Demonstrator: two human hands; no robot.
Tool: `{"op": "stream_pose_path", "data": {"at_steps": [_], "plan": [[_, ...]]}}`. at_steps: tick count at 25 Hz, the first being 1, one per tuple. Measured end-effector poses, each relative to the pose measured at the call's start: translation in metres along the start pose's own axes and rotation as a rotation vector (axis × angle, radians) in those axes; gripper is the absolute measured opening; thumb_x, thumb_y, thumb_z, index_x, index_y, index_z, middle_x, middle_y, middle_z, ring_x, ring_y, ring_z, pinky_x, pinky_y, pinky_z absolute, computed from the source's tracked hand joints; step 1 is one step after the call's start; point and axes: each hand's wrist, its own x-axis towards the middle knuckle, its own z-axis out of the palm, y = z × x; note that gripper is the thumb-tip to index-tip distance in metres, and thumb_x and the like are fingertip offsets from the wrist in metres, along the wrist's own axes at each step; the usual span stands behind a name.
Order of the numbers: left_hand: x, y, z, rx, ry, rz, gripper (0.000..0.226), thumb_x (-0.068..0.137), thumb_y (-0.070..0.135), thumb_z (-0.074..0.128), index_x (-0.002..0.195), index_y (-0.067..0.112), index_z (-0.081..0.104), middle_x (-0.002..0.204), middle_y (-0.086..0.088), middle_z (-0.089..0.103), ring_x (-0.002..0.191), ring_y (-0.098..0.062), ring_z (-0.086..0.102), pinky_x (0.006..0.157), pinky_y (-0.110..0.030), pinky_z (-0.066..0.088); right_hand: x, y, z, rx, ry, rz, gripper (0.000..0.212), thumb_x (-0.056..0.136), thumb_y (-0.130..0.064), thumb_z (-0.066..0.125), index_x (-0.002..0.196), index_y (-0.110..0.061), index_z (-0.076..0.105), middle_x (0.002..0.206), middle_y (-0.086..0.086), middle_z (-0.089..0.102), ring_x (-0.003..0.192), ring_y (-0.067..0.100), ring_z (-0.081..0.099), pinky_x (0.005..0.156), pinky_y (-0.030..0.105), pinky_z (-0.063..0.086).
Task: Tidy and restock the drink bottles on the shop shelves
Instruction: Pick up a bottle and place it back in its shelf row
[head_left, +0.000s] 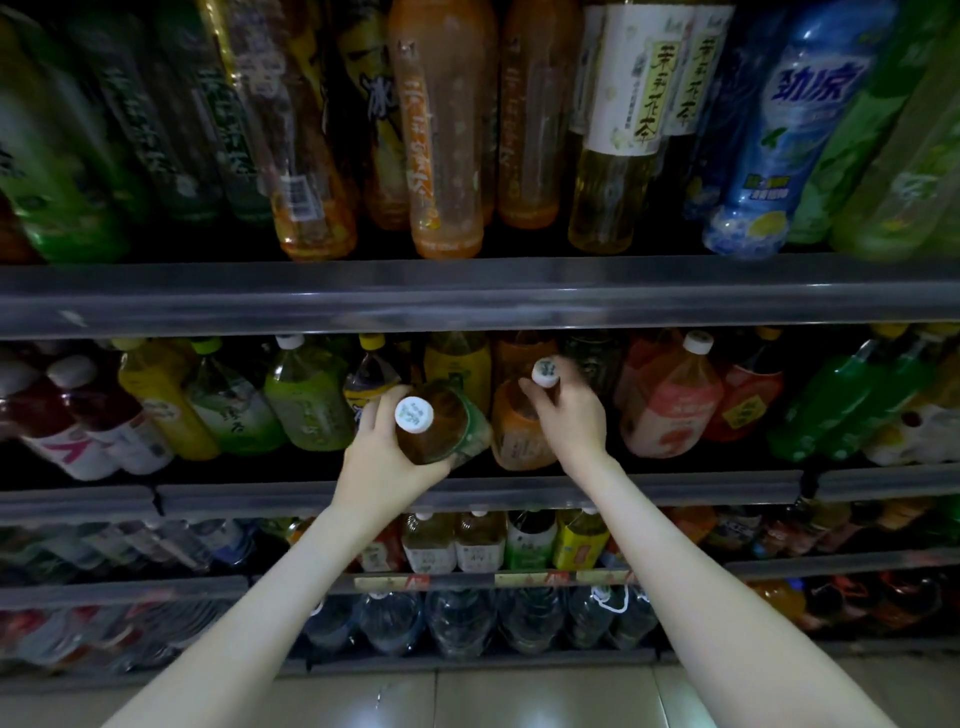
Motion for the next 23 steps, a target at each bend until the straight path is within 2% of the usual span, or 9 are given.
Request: {"op": "stream_pose_path", "data": {"at_steps": [3,7,9,12,14,15,18,21,23], "plan": [[-0.007,-0.003,-0.022,-0.03,0.06,-0.007,0.085,0.061,0.023,0.085,0.132,0.025,0.041,0.123,0.006,0.044,0.108,-0.008,0.045,0.09,-0.028,0.04,0.012,-0.01,0.016,0.017,-0.044,-0.005,0.038,0.094,-0.037,0.055,0.121,-0.011,0.052,0.112,0.009,0.064,0.1,0.028,0.061,0.077,0.033,0.047],[-0.014,-0.006,-0.03,-0.041,0.078,-0.068,0.085,0.061,0.027,0.085,0.133,0.028,0.04,0.12,0.009,0.043,0.107,-0.009,0.046,0.089,-0.029,0.043,0.04,-0.017,0.021,-0.007,-0.067,0.16,0.033,0.097,-0.039,0.049,0.114,-0.011,0.053,0.107,0.011,0.065,0.097,0.031,0.062,0.072,0.032,0.045],[-0.018,-0.004,-0.029,-0.049,0.075,-0.081,0.085,0.061,0.028,0.085,0.133,0.029,0.04,0.12,0.01,0.044,0.106,-0.007,0.045,0.087,-0.027,0.042,0.05,-0.014,0.021,-0.051,-0.067,0.181,0.037,0.097,-0.039,0.05,0.113,-0.007,0.058,0.108,0.015,0.065,0.101,0.033,0.062,0.077,0.034,0.047],[-0.017,0.001,-0.023,-0.057,0.072,-0.083,0.084,0.061,0.032,0.086,0.133,0.026,0.041,0.119,0.01,0.046,0.107,-0.008,0.047,0.087,-0.025,0.043,0.058,-0.009,0.012,0.032,-0.2,0.162,0.039,0.093,-0.032,0.06,0.12,-0.004,0.057,0.12,0.015,0.062,0.112,0.031,0.057,0.087,0.029,0.041],[-0.011,0.008,-0.016,-0.057,0.049,-0.093,0.086,0.061,0.035,0.086,0.133,0.023,0.042,0.12,0.009,0.047,0.111,-0.011,0.049,0.092,-0.029,0.045,0.054,-0.01,-0.001,0.154,-0.279,0.15,0.049,0.087,-0.028,0.069,0.129,-0.012,0.05,0.126,0.007,0.059,0.115,0.023,0.056,0.09,0.025,0.038],[-0.009,0.012,-0.011,-0.056,0.028,-0.09,0.086,0.06,0.036,0.086,0.134,0.023,0.042,0.121,0.009,0.047,0.113,-0.013,0.049,0.094,-0.031,0.045,0.049,-0.011,-0.01,0.231,-0.296,0.152,0.054,0.085,-0.026,0.071,0.132,-0.018,0.046,0.123,0.001,0.059,0.11,0.016,0.056,0.09,0.023,0.04],[-0.006,0.033,0.01,-0.028,-0.077,-0.019,0.085,0.063,0.038,0.084,0.135,0.027,0.04,0.125,0.008,0.047,0.113,-0.012,0.048,0.091,-0.027,0.042,0.017,-0.002,-0.041,0.252,-0.322,0.077,0.059,0.085,-0.032,0.07,0.135,-0.03,0.038,0.096,-0.009,0.055,0.082,0.002,0.051,0.072,0.019,0.043],[-0.002,0.062,0.037,0.059,-0.216,0.083,0.083,0.063,0.042,0.08,0.135,0.032,0.039,0.124,0.006,0.048,0.112,-0.016,0.051,0.088,-0.027,0.042,-0.01,0.01,-0.076,0.258,-0.443,-0.054,0.069,0.081,-0.029,0.073,0.139,-0.037,0.035,0.112,-0.01,0.056,0.077,0.002,0.047,0.072,0.016,0.04],[0.004,0.079,0.059,0.133,-0.311,0.162,0.088,0.063,0.042,0.077,0.139,0.033,0.034,0.127,0.003,0.048,0.114,-0.02,0.052,0.089,-0.028,0.042,-0.014,0.012,-0.096,0.188,-0.501,-0.12,0.082,0.074,-0.032,0.079,0.138,-0.047,0.031,0.127,-0.016,0.051,0.09,-0.002,0.047,0.081,0.016,0.039]]}}
